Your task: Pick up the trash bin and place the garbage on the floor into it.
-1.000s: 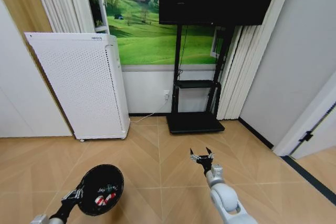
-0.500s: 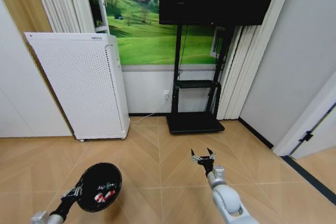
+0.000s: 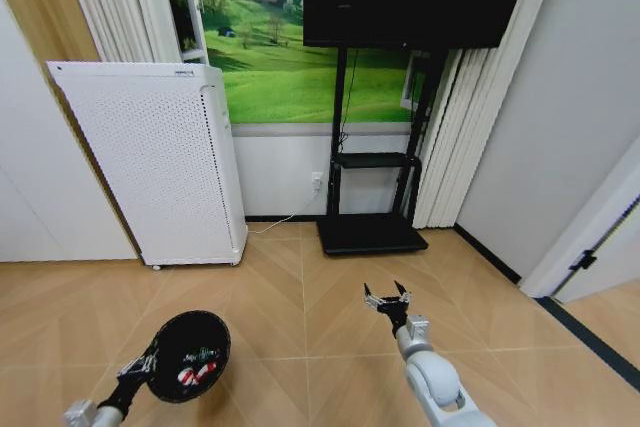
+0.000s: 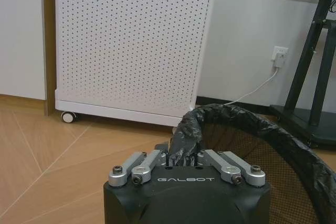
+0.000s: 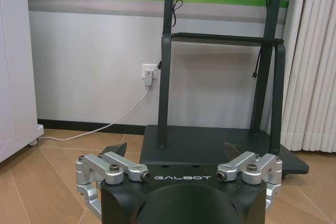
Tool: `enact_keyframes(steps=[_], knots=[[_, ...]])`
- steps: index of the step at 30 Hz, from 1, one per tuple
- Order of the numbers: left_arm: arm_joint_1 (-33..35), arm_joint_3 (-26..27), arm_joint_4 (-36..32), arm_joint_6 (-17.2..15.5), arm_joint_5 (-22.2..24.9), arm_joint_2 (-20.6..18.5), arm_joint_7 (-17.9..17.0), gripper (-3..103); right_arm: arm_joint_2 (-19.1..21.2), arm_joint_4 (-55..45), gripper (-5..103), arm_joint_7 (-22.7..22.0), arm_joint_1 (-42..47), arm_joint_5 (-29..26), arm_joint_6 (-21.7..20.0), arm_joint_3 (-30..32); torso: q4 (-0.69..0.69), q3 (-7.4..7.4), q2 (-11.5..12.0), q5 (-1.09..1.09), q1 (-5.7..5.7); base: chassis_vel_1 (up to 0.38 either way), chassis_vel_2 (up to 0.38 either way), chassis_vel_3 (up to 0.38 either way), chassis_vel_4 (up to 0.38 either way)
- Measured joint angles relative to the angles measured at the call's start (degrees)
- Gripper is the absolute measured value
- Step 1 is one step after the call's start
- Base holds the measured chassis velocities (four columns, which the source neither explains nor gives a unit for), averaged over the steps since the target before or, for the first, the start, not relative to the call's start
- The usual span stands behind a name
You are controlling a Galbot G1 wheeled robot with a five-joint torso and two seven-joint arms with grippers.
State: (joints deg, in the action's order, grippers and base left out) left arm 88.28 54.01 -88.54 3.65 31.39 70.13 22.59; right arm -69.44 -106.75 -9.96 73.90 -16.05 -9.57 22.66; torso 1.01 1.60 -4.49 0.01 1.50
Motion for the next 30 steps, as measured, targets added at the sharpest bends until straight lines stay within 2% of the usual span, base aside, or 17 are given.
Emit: enact_keyframes(steps=[1, 3, 4, 7, 9, 10, 11, 13, 16, 17, 18, 19, 24, 30], knots=[[0.0, 0.0, 0.0, 0.0, 0.0, 0.0, 0.0, 20, 0.0, 0.0, 100, 0.0, 0.0, 0.0, 0.0, 0.0, 0.0, 0.0, 0.0, 0.0, 0.0, 0.0, 0.0, 0.0, 0.0], [-0.49, -0.43, 0.65, -0.01, -0.23, -0.36, -0.03, 31, 0.03, 0.0, 100, 0.0, -0.24, -0.2, 0.0, 0.0, 0.0, 0.0, 0.0, 0.0, 0.0, 0.0, 0.0, 0.0, 0.0], [-0.49, -0.43, 0.65, -0.01, -0.23, -0.36, -0.03, 31, 0.03, 0.0, 100, 0.0, -0.24, -0.2, 0.0, 0.0, 0.0, 0.0, 0.0, 0.0, 0.0, 0.0, 0.0, 0.0, 0.0], [-0.98, -0.62, 0.85, -0.22, -0.35, -0.64, -0.14, 47, -0.31, 0.17, 100, 0.04, -0.37, -0.25, 0.05, -0.11, 0.0, 0.0, 0.0, 0.0, 0.0, 0.0, 0.0, 0.0, 0.0], [-1.05, -0.61, 0.85, -0.34, -0.31, -0.64, -0.18, 47, -0.38, 0.2, 100, 0.09, -0.36, -0.22, 0.08, -0.12, 0.0, 0.0, 0.0, 0.0, 0.0, 0.0, 0.0, 0.0, 0.0], [-1.12, -0.55, 0.85, -0.48, -0.25, -0.64, -0.2, 57, -0.45, 0.22, 100, 0.16, -0.31, -0.19, 0.11, -0.13, -0.01, 0.0, 0.0, -0.01, 0.0, 0.0, 0.0, 0.0, 0.0], [-1.12, -0.55, 0.85, -0.48, -0.25, -0.64, -0.2, 57, -0.45, 0.22, 100, 0.16, -0.31, -0.19, 0.11, -0.13, -0.01, 0.0, 0.0, -0.01, 0.0, 0.0, 0.0, 0.0, 0.0], [-1.08, -0.53, 0.85, -0.63, -0.24, -0.64, -0.09, 68, -0.5, 0.26, 100, 0.21, -0.2, -0.17, 0.16, -0.09, 0.0, 0.0, 0.0, -0.01, 0.0, 0.0, 0.0, 0.0, 0.0], [-0.98, -0.52, 0.82, -0.69, -0.24, -0.66, 0.01, 68, -0.49, 0.25, 100, 0.23, -0.16, -0.22, 0.17, -0.02, 0.0, 0.0, 0.0, -0.01, 0.0, 0.0, 0.0, 0.0, 0.0], [-0.87, -0.52, 0.73, -0.8, -0.23, -0.69, 0.14, 80, -0.44, 0.17, 100, 0.23, -0.09, -0.42, 0.17, 0.08, -0.01, 0.0, 0.0, -0.01, 0.0, 0.0, 0.0, 0.0, 0.0], [-0.87, -0.52, 0.66, -0.83, -0.23, -0.69, 0.2, 85, -0.42, 0.11, 100, 0.24, -0.05, -0.47, 0.17, 0.1, 0.0, 0.0, 0.0, -0.01, 0.0, 0.0, 0.0, 0.0, 0.0], [-0.91, -0.52, 0.63, -0.86, -0.23, -0.69, 0.23, 85, -0.39, 0.04, 100, 0.24, -0.01, -0.54, 0.17, 0.13, 0.0, 0.0, 0.0, -0.01, 0.0, 0.0, 0.0, 0.0, 0.0], [-1.07, -0.52, 0.28, -1.19, -0.25, -0.69, 0.36, 100, -0.35, -0.31, 100, 0.25, 0.13, -0.82, 0.17, 0.14, 0.0, 0.0, 0.0, -0.01, 0.0, 0.0, 0.0, 0.0, 0.0], [-1.27, -0.41, -0.68, -1.83, -0.31, -0.62, 0.34, 100, -0.47, -0.48, 100, 0.25, 0.54, -0.85, 0.17, 0.13, 0.0, 0.0, 0.0, -0.01, 0.0, 0.0, 0.0, 0.0, 0.0]])
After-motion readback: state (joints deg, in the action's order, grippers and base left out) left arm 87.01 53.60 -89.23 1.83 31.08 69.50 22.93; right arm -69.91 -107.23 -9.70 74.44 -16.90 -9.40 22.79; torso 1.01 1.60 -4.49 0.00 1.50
